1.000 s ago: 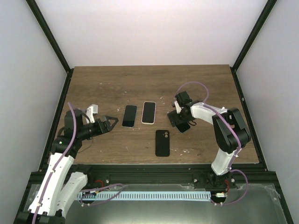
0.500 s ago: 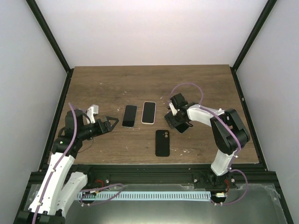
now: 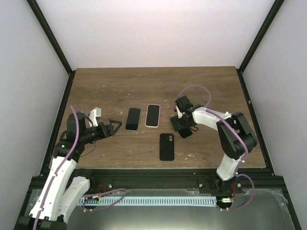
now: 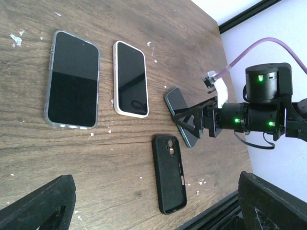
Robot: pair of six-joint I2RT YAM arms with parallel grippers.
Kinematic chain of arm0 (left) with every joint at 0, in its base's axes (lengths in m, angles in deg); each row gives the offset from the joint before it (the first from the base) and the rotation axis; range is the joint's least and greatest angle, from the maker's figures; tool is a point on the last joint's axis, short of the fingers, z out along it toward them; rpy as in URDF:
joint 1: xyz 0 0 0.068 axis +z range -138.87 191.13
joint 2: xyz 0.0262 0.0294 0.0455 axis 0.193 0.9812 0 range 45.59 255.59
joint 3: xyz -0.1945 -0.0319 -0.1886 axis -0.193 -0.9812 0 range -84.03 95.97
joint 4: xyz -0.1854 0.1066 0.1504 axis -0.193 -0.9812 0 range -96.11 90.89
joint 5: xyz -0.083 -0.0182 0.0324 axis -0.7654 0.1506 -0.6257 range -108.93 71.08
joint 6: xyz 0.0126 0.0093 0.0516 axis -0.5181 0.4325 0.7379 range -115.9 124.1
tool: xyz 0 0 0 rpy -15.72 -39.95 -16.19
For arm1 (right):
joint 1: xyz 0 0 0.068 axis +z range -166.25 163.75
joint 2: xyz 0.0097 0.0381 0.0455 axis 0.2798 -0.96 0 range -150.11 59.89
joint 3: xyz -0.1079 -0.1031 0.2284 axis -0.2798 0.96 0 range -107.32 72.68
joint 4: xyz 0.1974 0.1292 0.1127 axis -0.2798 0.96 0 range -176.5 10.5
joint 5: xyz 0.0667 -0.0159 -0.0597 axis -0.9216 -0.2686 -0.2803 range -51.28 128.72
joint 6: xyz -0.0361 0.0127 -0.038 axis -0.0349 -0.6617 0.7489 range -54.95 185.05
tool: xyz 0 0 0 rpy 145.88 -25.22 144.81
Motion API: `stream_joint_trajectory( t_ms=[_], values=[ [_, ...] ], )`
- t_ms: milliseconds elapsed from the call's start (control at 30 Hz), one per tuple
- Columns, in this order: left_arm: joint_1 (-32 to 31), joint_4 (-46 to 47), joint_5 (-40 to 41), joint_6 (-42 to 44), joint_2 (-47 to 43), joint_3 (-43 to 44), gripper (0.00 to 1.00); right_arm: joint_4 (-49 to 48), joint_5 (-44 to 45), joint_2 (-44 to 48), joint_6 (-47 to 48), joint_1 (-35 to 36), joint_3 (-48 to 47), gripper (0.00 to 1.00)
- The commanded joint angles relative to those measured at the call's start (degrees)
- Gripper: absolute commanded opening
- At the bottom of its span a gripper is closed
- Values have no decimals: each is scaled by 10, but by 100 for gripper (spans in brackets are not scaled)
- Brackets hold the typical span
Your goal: Put the phone into the phone case
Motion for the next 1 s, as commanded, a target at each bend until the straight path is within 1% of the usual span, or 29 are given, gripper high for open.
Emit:
stream_joint_trajectory(
  t_ms=[0, 133, 267, 433, 567, 800, 967],
  values=[
    [1, 9, -8, 2, -6, 2, 94, 53, -26, 15, -86, 5, 16, 73],
    [2, 6, -10, 2, -7, 4, 93, 77, -3, 46, -139, 6, 23, 72],
    [1, 16, -15, -6, -8, -5, 93, 79, -28, 99, -196, 17, 47, 71],
    [1, 27, -21, -10, -5, -14, 93, 81, -57, 158, -277, 52, 71, 70],
    [2, 32, -25, -10, -7, -16, 93, 71, -70, 197, -345, 96, 77, 70],
    [1, 31, -31, -3, -6, -15, 93, 31, -67, 213, -476, 173, 85, 70],
    [1, 30, -34, -1, -7, -14, 93, 4, -52, 206, -531, 191, 104, 70]
  ],
)
